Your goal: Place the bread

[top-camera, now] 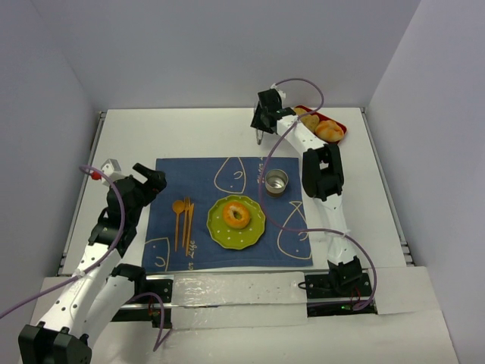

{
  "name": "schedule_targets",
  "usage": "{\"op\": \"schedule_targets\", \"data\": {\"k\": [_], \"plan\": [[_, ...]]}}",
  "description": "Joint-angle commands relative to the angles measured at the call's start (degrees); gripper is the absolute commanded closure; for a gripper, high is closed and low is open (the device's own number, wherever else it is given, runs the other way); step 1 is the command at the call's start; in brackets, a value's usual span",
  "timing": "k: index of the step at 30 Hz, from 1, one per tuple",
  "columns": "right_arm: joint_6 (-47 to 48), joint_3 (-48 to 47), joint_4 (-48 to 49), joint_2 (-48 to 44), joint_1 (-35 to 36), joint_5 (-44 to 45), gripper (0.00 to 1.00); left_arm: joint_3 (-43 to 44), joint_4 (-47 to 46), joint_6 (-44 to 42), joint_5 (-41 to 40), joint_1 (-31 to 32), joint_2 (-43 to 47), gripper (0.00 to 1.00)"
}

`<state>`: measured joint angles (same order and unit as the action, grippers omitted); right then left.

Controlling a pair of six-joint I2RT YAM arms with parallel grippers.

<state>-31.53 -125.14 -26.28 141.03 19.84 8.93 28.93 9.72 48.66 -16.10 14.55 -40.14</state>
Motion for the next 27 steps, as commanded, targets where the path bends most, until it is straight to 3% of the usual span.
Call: {"op": "schedule_targets", "data": {"k": [1, 8, 13, 17, 23, 27], "plan": [[-1.3, -2.6, -3.4, 1.3, 0.0, 2.6, 0.45, 1.0, -1.7, -0.7, -0.3, 0.0, 0.5, 0.01], [-0.9, -0.2, -3.4, 0.1, 0.1, 2.0, 0.36, 0.7, -1.1, -0.6, -0.7, 0.0, 2.4, 0.01], [0.4, 0.6, -4.1, -2.8, 0.1, 2.4, 0.24, 1.0, -0.3, -0.4, -0.9, 0.0, 3.1, 0.01], [1.1, 0.7, -4.0, -5.8, -0.1, 2.3, 0.02, 1.3, 0.2, -0.5, -0.8, 0.0, 3.1, 0.01], [2.2, 0.9, -4.1, -12.1, 0.1, 2.8, 0.00, 1.5, 1.0, -0.5, -0.8, 0.0, 3.8, 0.01], [4.2, 8.3, -3.1, -23.5, 0.4, 4.6, 0.00, 1.1, 0.7, -0.5, -1.0, 0.0, 4.8, 0.01]]}}
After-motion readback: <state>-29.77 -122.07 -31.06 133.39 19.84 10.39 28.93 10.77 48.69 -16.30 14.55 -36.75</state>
